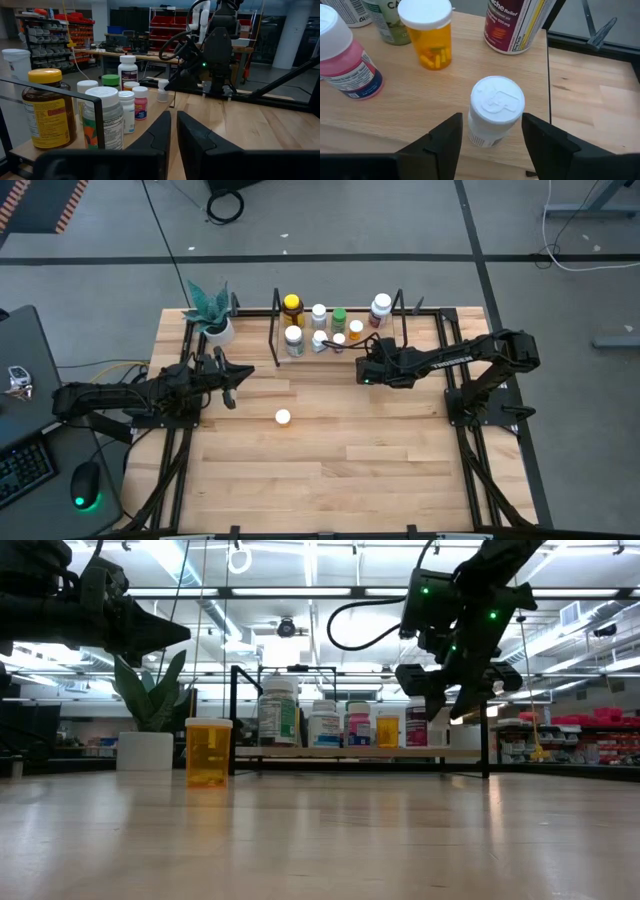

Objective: Pick and place medicine bottles onto shelf by color
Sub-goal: Put the white medicine bottle on the shelf, then put the orange pill bottle on the shelf

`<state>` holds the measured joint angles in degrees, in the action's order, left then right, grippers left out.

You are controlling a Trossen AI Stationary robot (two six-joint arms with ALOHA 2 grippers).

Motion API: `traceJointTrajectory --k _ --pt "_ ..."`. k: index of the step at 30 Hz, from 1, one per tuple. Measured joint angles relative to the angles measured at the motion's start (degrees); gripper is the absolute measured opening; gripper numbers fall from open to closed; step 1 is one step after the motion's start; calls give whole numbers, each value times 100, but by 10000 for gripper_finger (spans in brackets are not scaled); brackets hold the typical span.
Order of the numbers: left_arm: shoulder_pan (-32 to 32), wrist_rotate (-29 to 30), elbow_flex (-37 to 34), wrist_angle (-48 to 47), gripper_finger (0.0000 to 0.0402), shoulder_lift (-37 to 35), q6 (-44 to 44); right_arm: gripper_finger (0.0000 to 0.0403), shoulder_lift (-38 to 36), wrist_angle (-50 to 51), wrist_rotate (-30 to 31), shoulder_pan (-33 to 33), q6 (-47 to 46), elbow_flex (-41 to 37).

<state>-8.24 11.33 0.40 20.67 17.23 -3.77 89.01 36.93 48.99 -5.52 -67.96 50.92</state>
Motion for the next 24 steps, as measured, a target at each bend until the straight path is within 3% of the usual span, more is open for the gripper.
traceJointTrajectory --k 13,24 --pt "-1 0 -1 -1 37 0 0 221 -11 139 22 69 63 109" --pt "1 1 1 -1 33 0 0 221 -17 1258 -228 358 246 947"
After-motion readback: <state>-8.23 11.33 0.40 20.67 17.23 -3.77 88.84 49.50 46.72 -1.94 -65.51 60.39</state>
